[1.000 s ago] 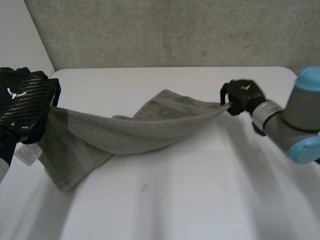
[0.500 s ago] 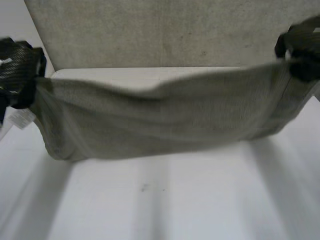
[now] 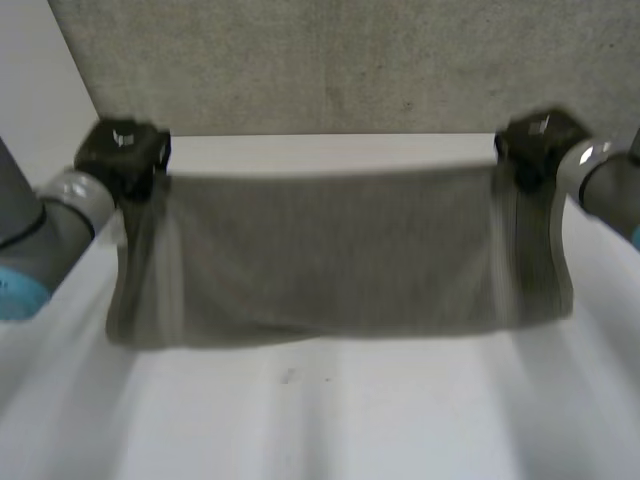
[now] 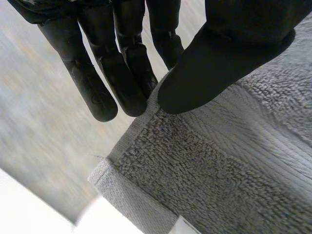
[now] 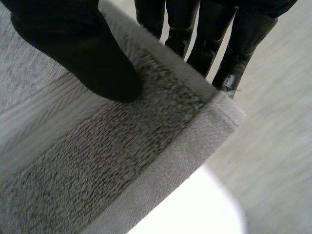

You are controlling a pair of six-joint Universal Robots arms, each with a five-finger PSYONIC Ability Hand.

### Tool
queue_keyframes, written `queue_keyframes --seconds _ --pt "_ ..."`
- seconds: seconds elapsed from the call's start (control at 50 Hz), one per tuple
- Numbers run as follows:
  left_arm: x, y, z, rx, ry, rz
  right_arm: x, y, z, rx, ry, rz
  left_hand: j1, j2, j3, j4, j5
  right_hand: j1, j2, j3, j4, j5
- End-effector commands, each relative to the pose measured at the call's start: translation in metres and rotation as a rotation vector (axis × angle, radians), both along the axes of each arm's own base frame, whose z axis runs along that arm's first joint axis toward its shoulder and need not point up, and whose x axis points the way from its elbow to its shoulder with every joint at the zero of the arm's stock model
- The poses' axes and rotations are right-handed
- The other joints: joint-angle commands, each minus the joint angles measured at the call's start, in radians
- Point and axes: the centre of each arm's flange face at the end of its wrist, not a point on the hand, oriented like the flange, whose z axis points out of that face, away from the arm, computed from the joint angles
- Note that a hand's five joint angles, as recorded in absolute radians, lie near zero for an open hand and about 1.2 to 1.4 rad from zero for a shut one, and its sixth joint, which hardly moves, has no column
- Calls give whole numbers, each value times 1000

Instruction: Fold the towel.

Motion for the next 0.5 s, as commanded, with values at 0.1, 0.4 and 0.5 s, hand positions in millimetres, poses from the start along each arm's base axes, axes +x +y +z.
queue_keyframes --seconds 0.1,0.4,0.5 --pt "-22 -10 160 -554 243 -57 0 7 145 -591 -364 40 210 178 179 179 189 22 209 207 203 229" --pt "0 20 19 -105 189 24 1 40 9 -50 -41 128 210 178 179 179 189 22 209 207 203 229" --pt "5 40 -40 50 93 0 -1 47 -53 108 59 145 210 178 179 179 189 22 209 207 203 229"
